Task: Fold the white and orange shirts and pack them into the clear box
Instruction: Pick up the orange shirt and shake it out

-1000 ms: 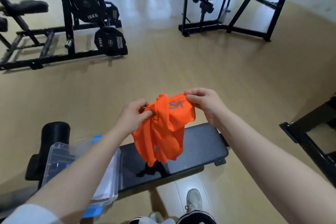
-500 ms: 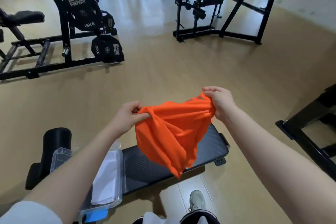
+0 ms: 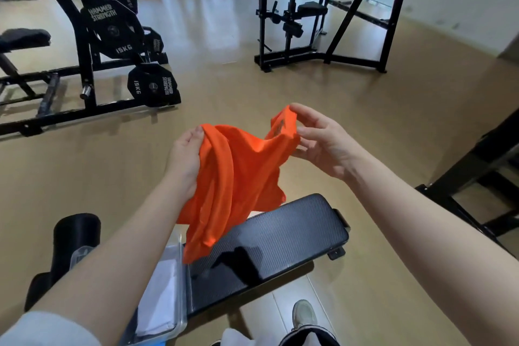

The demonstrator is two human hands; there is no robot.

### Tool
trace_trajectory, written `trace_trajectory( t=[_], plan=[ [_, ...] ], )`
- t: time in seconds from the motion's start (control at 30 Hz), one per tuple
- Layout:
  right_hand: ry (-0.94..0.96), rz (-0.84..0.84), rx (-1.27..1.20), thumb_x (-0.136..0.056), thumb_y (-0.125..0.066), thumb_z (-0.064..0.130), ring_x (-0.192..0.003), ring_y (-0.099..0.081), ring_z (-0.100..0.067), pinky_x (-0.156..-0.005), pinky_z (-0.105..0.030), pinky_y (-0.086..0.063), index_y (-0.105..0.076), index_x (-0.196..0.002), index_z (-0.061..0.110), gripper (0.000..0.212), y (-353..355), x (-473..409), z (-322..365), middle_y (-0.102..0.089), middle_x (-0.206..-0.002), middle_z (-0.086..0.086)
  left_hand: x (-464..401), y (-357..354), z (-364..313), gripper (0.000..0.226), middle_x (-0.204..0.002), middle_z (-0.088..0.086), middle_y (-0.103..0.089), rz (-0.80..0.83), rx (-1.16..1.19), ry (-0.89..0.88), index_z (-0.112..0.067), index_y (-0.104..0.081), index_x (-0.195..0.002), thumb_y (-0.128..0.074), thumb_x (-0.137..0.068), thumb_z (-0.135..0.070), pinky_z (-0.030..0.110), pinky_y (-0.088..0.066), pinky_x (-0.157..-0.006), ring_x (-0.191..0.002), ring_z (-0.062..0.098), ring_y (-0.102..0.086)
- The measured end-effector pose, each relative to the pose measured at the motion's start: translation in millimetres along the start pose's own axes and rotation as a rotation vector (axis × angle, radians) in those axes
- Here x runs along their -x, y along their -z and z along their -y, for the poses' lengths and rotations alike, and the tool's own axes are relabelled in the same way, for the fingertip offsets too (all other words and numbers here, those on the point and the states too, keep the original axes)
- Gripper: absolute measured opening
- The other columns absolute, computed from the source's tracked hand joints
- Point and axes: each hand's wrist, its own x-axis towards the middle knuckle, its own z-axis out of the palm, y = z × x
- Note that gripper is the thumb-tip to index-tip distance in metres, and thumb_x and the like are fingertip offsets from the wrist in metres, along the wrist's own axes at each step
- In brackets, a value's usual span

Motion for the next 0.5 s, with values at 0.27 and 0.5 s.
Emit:
trace_trajectory(
  t=[0.27, 0.5],
  plan=[
    [0.006, 0.118, -0.188, -0.084, -0.034, -0.020, -0.056, -0.059, -0.008, -0.092, -0.049, -0.046, -0.031, -0.142, 0.010, 0.066, -39.6, -5.8, -3.1, -0.050, -0.101, 0.002, 19.6, -21.5, 9.7, 0.017, -0.100, -0.014, -0.057, 0.253, -0.315, -0.268, -0.023, -0.054, -0.109, -0.055, -0.092, -0.023, 0.014, -0.042, -0.087, -0.090, -0.005, -0.053],
    [-0.028, 0.069, -0.140, -0.084, -0.040, -0.016, -0.100, -0.055, -0.016, -0.093, -0.030, -0.050, -0.037, -0.139, 0.004, 0.058, -41.0, -13.3, -13.1, -0.044, -0.129, -0.005, 22.0, -30.8, 6.7, 0.020, -0.071, -0.003, -0.064, 0.299, -0.444, -0.288, -0.022, -0.057, -0.072, -0.056, -0.091, -0.015, 0.018, -0.046, -0.067, -0.063, 0.002, -0.061]
  ],
)
